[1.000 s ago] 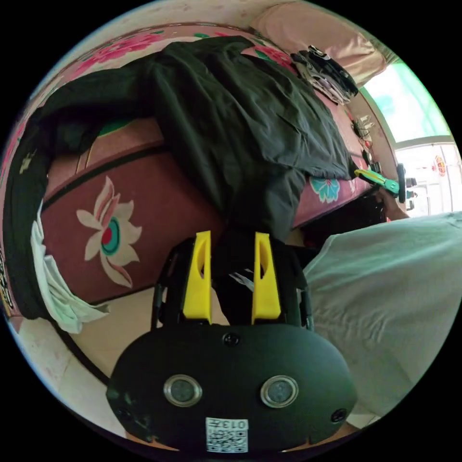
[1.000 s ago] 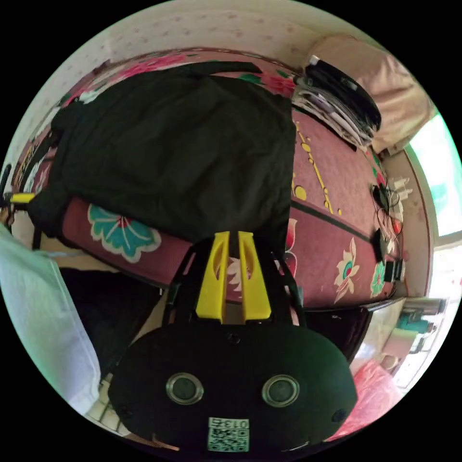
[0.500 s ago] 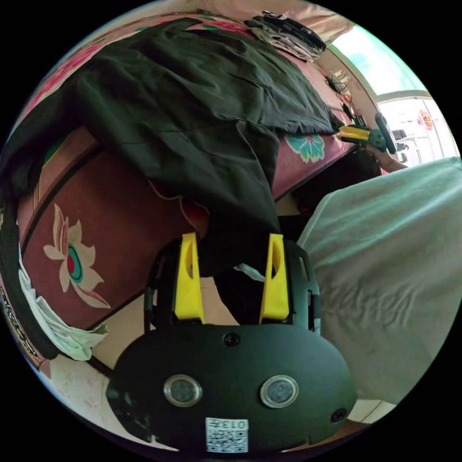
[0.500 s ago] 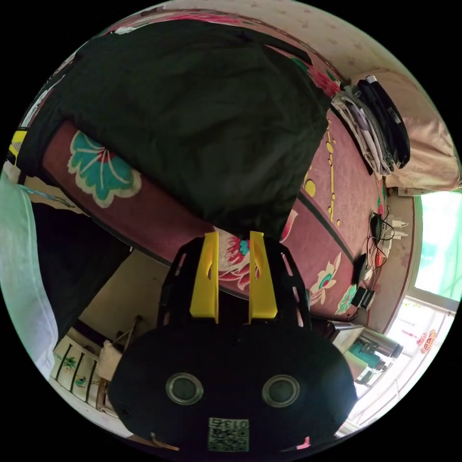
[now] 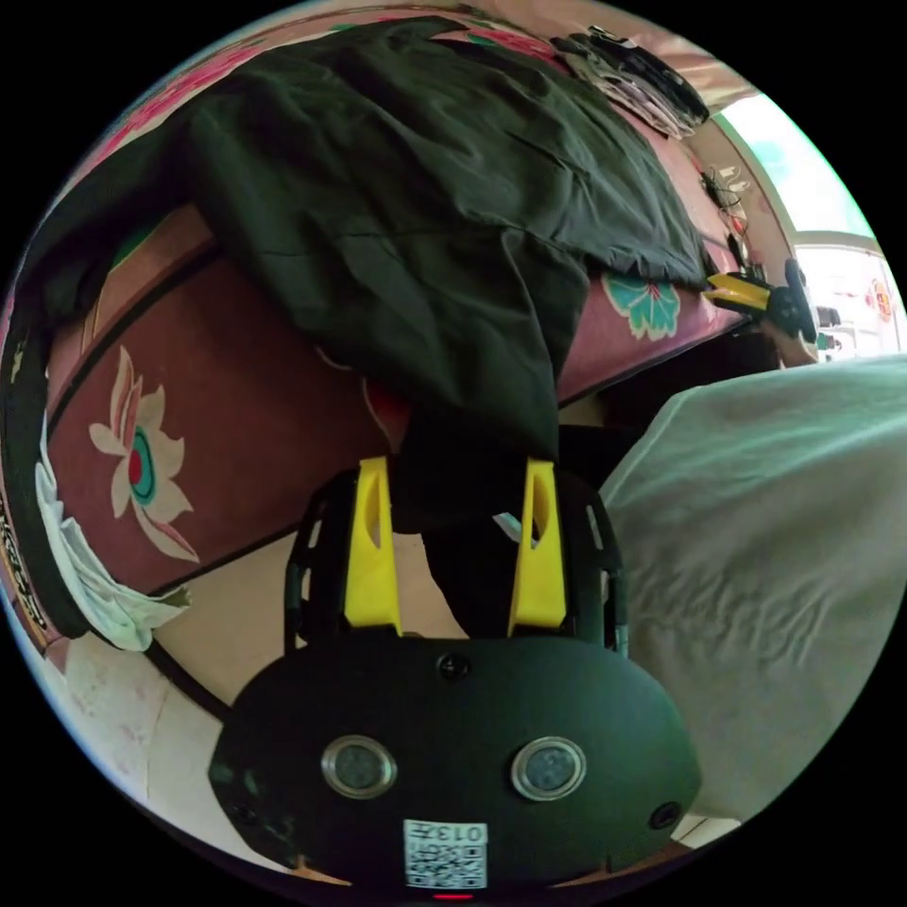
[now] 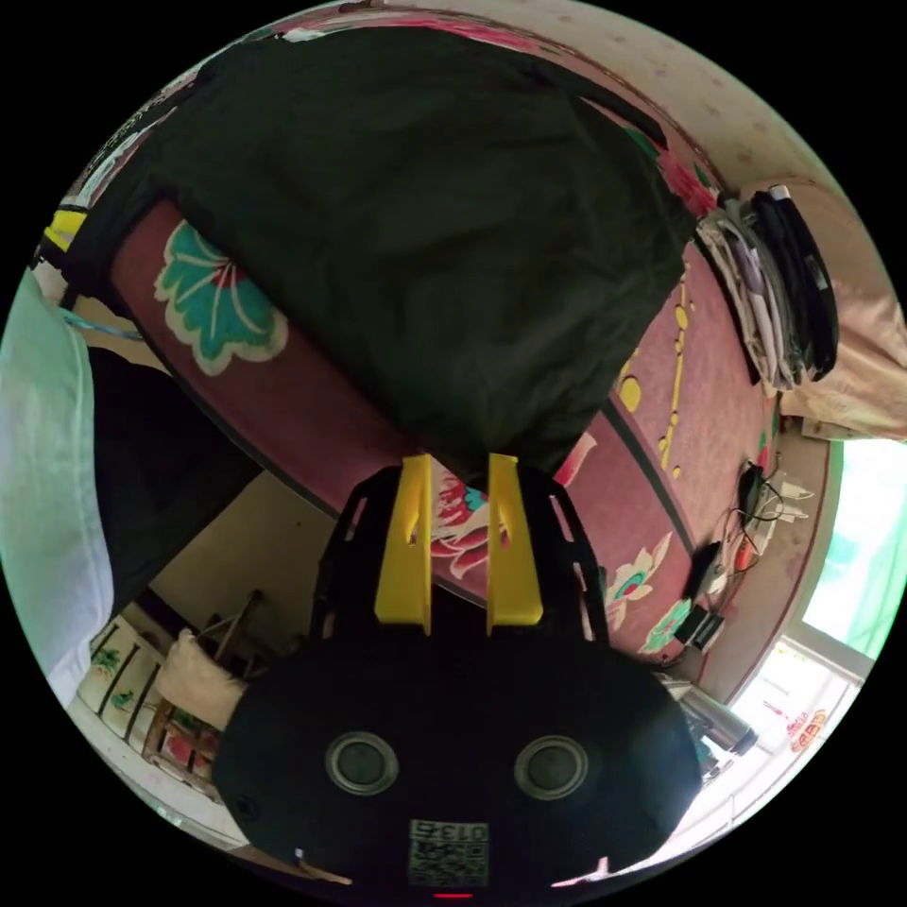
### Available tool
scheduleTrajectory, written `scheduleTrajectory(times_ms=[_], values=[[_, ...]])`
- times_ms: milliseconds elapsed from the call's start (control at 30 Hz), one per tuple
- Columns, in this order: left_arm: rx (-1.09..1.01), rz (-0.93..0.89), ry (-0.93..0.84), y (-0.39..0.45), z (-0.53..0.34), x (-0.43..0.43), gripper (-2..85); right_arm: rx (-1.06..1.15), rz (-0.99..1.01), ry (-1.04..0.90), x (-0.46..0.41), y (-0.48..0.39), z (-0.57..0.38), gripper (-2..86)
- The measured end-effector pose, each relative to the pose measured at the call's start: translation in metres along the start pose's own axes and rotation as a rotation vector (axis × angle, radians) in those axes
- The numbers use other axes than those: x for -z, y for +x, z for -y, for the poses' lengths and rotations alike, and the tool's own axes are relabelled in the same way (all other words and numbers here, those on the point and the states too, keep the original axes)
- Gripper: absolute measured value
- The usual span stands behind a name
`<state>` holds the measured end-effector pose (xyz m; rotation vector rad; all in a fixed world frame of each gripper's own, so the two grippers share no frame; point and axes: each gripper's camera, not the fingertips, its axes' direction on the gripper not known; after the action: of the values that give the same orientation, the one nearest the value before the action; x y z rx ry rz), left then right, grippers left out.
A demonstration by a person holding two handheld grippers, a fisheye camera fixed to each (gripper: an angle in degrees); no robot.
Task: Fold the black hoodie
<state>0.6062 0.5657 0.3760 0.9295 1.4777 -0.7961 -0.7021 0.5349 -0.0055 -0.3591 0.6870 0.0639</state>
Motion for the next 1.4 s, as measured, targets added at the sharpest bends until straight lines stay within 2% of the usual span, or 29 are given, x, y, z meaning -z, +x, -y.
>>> scheduleTrajectory(times_ms=[67, 200, 267, 300, 367, 467, 667, 800, 900, 1000, 1067, 1100, 1200, 1267, 1300, 1367, 1400], values=[[0.007, -0.043, 0.0, 0.0, 0.003, 0.006, 17.7, 0.009, -0.075, 0.025, -0.004, -0.002, -0.001, 6.8], [0.022, 0.04, -0.028, -0.001, 0.014, 0.01, 13.6, 0.052, -0.049, -0.005, -0.028, -0.006, 0.005, 6.3], [0.062, 0.124, -0.054, -0.003, 0.017, 0.018, 5.3, 0.071, -0.049, 0.004, -0.04, -0.009, 0.005, 4.3], [0.055, 0.108, -0.078, -0.005, 0.018, 0.018, 2.6, 0.071, -0.035, 0.002, -0.043, -0.009, 0.005, 3.5], [0.078, -0.153, -0.143, -0.022, 0.022, 0.022, 1.2, 0.043, -0.027, -0.004, -0.051, -0.008, 0.006, 1.8], [0.058, -0.336, -0.085, -0.038, 0.013, 0.061, 0.4, -0.007, -0.02, 0.003, -0.047, 0.0, 0.003, 0.8], [-0.042, -0.469, 0.195, -0.06, 0.02, 0.198, 0.2, -0.149, -0.006, 0.248, 0.007, 0.06, -0.016, 0.2], [-0.114, -0.449, 0.258, -0.077, 0.075, 0.263, 0.4, -0.152, -0.032, 0.331, 0.012, 0.103, 0.013, 0.2], [-0.038, -0.53, 0.247, -0.115, 0.143, 0.281, 0.8, -0.131, -0.042, 0.281, -0.021, 0.141, 0.07, 0.3], [0.141, -0.63, 0.301, -0.162, 0.199, 0.27, 1.9, -0.182, 0.01, 0.186, -0.089, 0.178, 0.136, 0.9], [0.271, -0.759, 0.294, -0.182, 0.212, 0.253, 3.5, -0.203, 0.153, 0.024, -0.159, 0.194, 0.17, 1.8], [0.279, -0.77, 0.303, -0.183, 0.211, 0.253, 3.9, -0.214, 0.179, 0.005, -0.171, 0.198, 0.172, 2.2], [0.234, -0.666, 0.391, -0.177, 0.186, 0.276, 5.1, -0.333, 0.243, 0.096, -0.167, 0.219, 0.152, 4.5], [0.137, -0.337, 0.406, -0.155, 0.157, 0.301, 6.4, -0.4, 0.189, 0.243, -0.137, 0.215, 0.112, 4.6], [0.114, -0.249, 0.396, -0.147, 0.151, 0.305, 6.7, -0.408, 0.19, 0.298, -0.128, 0.209, 0.102, 4.8], [-0.017, 0.031, 0.378, -0.111, 0.135, 0.302, 9.6, -0.335, 0.325, 0.527, -0.105, 0.168, 0.074, 6.1], [-0.048, 0.087, 0.359, -0.102, 0.135, 0.298, 10.2, -0.3, 0.364, 0.562, -0.103, 0.154, 0.072, 7.0]])
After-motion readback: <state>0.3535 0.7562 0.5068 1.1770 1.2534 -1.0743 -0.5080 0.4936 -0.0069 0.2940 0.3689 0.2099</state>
